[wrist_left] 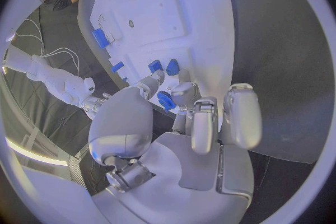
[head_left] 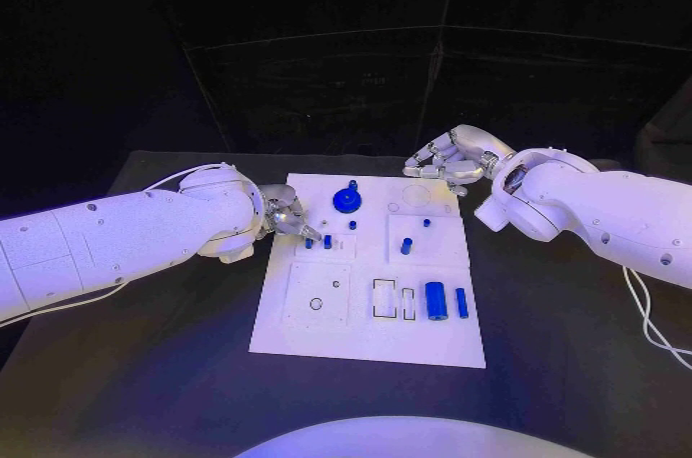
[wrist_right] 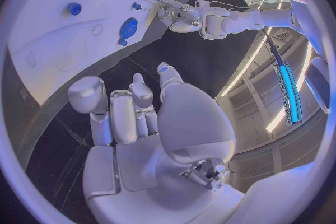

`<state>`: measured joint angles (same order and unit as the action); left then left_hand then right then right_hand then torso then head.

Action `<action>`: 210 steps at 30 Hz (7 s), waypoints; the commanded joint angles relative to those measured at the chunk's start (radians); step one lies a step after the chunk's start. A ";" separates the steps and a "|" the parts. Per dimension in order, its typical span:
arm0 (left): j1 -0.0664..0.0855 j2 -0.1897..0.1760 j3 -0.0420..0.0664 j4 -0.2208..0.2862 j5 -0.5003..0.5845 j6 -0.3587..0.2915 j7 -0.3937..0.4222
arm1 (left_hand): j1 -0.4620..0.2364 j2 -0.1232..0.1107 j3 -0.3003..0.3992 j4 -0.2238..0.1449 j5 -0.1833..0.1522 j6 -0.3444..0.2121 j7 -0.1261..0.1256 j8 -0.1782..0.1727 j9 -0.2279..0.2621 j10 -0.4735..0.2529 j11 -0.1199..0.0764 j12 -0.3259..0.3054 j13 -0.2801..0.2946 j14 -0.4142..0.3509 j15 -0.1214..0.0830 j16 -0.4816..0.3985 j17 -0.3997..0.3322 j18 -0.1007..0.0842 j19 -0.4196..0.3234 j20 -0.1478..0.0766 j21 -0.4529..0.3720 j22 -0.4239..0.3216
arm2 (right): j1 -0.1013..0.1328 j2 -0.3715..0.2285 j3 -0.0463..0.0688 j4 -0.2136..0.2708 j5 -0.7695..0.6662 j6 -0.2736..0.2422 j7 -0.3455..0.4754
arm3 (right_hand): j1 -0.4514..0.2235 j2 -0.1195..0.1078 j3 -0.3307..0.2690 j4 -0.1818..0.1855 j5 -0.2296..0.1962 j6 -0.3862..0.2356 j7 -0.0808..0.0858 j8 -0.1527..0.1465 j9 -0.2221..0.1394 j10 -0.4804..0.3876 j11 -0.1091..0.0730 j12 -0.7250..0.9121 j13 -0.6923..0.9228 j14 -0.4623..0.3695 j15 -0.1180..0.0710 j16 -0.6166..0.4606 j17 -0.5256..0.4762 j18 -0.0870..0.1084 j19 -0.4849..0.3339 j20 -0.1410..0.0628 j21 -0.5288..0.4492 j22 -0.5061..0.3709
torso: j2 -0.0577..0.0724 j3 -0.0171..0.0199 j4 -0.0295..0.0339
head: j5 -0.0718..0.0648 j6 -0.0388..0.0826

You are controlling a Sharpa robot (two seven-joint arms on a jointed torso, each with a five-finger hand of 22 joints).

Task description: Assemble the parts on the task board

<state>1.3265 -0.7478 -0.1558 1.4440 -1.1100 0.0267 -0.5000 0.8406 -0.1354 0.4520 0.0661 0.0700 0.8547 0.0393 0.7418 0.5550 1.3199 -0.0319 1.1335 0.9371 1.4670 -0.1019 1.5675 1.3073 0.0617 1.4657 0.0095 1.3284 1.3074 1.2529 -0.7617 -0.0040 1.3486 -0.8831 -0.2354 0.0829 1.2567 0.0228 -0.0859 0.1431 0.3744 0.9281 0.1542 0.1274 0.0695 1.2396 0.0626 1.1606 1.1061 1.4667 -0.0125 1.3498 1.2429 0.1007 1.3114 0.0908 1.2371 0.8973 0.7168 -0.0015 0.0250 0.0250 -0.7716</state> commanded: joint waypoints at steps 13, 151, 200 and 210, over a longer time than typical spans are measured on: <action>0.001 -0.032 0.001 0.018 0.145 -0.225 0.286 | 0.152 0.024 -0.056 0.006 0.007 -0.100 0.063 -0.109 -0.100 -0.232 0.054 -0.240 -0.293 0.058 0.052 -0.088 0.133 0.056 -0.076 0.040 -0.287 -0.203 | 0.002 0.002 0.000 -0.003 0.003 0.004 0.011 | 0.004 0.003 -0.003 0.001 0.005 0.004 -0.003 0.006 0.000 -0.006 0.001 0.002 -0.001 0.037 -0.005 -0.004 -0.001 0.019 -0.001 -0.004 -0.007 -0.001 | 0.000 -0.0002 0.0012 | -0.003 0.002; -0.052 0.056 0.031 -0.136 -0.340 -0.205 0.494 | 0.450 0.032 0.090 -0.186 -0.006 0.218 0.078 -0.486 -0.456 -0.237 0.084 -0.717 -0.849 0.022 0.071 -0.200 -0.156 0.044 -0.002 0.058 -0.273 -0.181 | 0.000 0.024 0.000 -0.015 0.003 0.004 0.015 | 0.007 0.011 -0.004 0.006 0.009 0.003 -0.003 0.007 0.000 -0.007 0.001 0.003 -0.001 0.037 -0.004 -0.004 0.001 0.018 0.000 -0.004 -0.006 0.002 | 0.001 0.0001 0.0008 | -0.007 0.019; -0.065 0.082 0.030 -0.155 -0.340 -0.143 0.436 | 0.440 0.006 0.101 -0.187 -0.010 0.122 0.105 -0.582 -0.492 -0.272 0.108 -0.781 -0.866 0.013 0.090 -0.206 -0.181 0.047 -0.014 0.074 -0.288 -0.184 | 0.000 0.019 0.000 -0.013 0.003 0.002 0.011 | 0.009 0.014 -0.004 0.008 0.010 0.003 -0.003 0.007 0.000 -0.011 0.001 -0.001 -0.006 0.037 -0.005 -0.006 -0.001 0.019 -0.002 -0.004 -0.009 -0.003 | 0.000 0.0001 -0.0002 | -0.013 0.012; -0.065 0.055 0.031 -0.159 -0.340 -0.186 0.435 | 0.437 -0.007 0.106 -0.184 -0.010 0.079 0.120 -0.615 -0.488 -0.295 0.122 -0.805 -0.870 0.008 0.099 -0.212 -0.200 0.049 -0.020 0.080 -0.302 -0.191 | 0.000 0.003 0.000 -0.013 -0.132 0.016 -0.013 | 0.162 0.024 0.075 -0.071 -0.051 0.033 -0.008 0.024 0.004 -0.260 -0.007 -0.394 -0.379 0.025 -0.012 -0.049 -0.048 0.034 -0.032 -0.013 -0.061 -0.086 | 0.000 -0.0013 0.0015 | -0.019 0.019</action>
<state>1.2622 -0.6880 -0.1242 1.2885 -1.4508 -0.1394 -0.0563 1.2780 -0.1293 0.5536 -0.1173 0.0657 0.9271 0.1535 0.1278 0.0645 1.0340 0.0883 0.3323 0.0686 1.4643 -0.0115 1.3611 1.1110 0.1245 1.4465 0.0823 1.0301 1.1202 1.2509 -0.7559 -0.0040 1.3344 -0.9192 -0.2333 0.0803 1.4067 0.0471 -0.0199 0.0786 0.3309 0.9539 0.1469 0.1479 0.0718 0.9912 0.0581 0.7875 0.7430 1.4668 -0.0202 1.3037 1.1979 0.1247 1.2794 0.0840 1.1808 0.8125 0.7166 -0.0021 0.0262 0.0077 -0.7541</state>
